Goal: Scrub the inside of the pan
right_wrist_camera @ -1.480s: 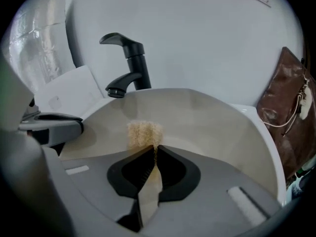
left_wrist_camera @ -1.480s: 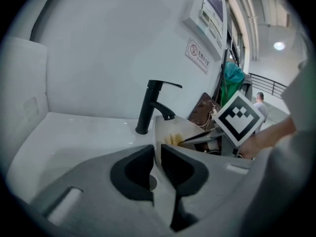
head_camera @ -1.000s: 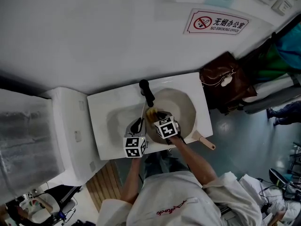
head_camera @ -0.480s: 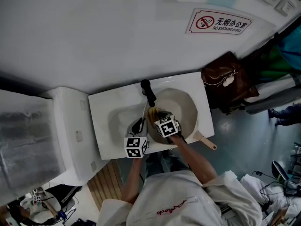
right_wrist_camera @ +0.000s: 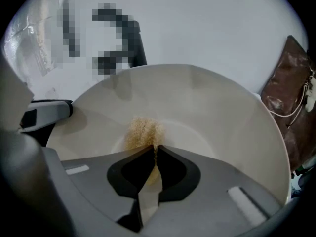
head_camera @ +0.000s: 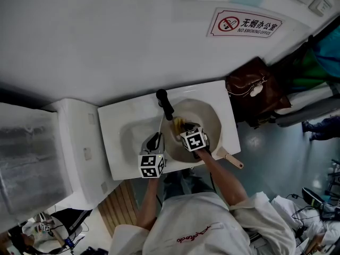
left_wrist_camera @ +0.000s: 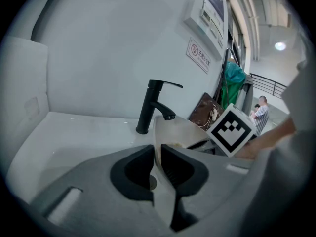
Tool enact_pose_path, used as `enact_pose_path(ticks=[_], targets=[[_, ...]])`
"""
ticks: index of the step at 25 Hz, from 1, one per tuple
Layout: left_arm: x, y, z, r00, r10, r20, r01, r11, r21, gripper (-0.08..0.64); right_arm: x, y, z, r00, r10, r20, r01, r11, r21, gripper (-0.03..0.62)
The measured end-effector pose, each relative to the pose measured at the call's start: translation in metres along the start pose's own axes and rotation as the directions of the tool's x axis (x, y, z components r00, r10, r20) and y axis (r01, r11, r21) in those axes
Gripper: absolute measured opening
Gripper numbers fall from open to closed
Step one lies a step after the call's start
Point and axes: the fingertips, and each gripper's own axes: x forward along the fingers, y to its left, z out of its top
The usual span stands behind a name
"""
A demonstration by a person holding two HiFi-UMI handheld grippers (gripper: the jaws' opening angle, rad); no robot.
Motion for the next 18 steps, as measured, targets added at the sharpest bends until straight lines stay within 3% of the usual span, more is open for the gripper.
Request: enact_pose_path(ticks=[18], targets=[[0.000, -0.001, 0.000, 1.000, -0.004, 0.006, 0.004, 1.000, -0.001, 0.049, -0.016, -0.090, -0.023, 0.984, -0.166, -0.063, 0.172, 0.979, 0.104, 0.026]])
